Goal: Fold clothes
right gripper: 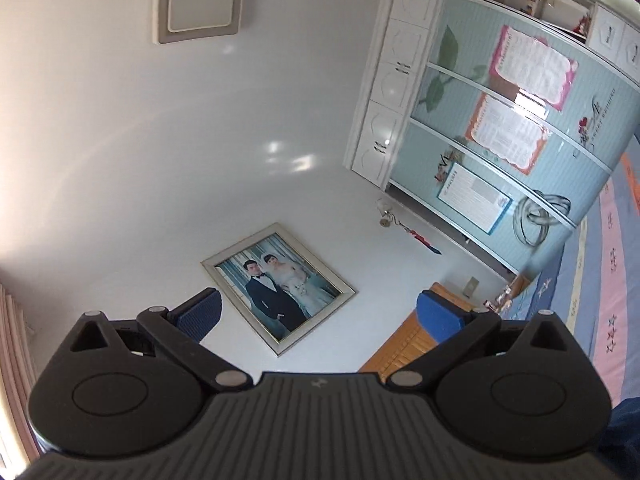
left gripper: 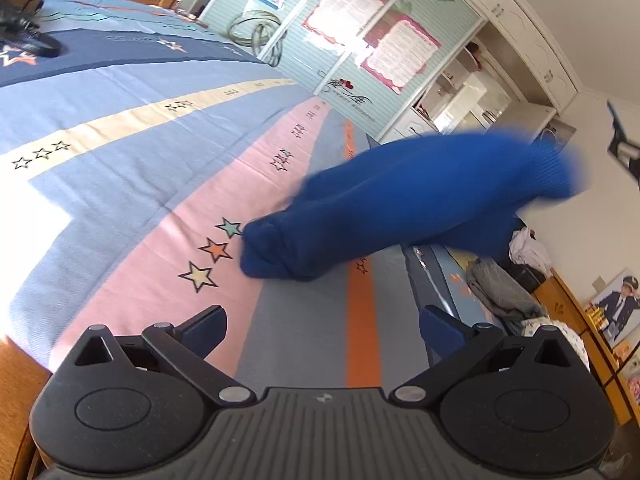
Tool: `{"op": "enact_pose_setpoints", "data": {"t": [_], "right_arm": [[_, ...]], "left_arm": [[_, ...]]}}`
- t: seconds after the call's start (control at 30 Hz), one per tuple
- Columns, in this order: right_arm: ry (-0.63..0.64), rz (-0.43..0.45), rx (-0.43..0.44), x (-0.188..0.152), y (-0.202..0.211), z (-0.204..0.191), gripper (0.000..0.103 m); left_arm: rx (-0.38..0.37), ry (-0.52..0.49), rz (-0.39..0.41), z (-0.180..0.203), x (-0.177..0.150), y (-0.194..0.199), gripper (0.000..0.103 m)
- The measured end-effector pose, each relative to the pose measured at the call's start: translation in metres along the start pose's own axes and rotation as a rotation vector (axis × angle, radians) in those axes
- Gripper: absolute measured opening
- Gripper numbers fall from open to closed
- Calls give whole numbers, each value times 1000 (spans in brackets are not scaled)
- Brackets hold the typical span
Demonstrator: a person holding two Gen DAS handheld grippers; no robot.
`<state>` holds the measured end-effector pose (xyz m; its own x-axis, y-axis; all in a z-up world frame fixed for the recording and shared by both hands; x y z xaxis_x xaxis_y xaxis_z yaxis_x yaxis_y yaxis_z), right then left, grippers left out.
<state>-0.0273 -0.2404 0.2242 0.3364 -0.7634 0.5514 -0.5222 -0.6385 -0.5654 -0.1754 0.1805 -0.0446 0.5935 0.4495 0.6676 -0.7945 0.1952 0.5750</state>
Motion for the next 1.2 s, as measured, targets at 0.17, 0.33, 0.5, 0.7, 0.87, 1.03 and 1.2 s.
{"op": "enact_pose_setpoints", "data": {"t": [0.17,0.33,0.5,0.7,0.87,1.03,1.2], "right_arm": [[-25,-113,-172,-44,48,28,103],[-1,-229,-391,-100,99,55,103],[56,-279,-622,-145,154,64,103],[238,-434,-882,-188,176,67,103],[261,-409,-999,-184,204,75,103],[283,-382,-1116,-181,232,82,103],[221,-150,-993,-155,273,86,103]], "left_arm": [[-4,21,-34,13,-3,-5,102],[0,-45,-54,47,-14,-5,102],[53,-123,-85,90,-23,-14,102],[145,-238,-161,158,-42,-41,102],[195,-350,-216,213,-61,-75,102],[222,-465,-210,258,-77,-110,102],[168,-563,26,293,-76,-102,102]]}}
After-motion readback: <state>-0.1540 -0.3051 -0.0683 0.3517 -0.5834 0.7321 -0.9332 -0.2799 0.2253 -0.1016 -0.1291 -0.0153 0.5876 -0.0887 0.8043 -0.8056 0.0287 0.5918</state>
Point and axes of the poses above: each gripper's, at about its wrist camera, not at the fingertips, and y roughly against the way its jaws point, z to its right, x to its top, the point moved 3 cm from there along -y, roughly the way its jaws point, and after that the axes turned 13 degrees about x, right-handed, at the moved point
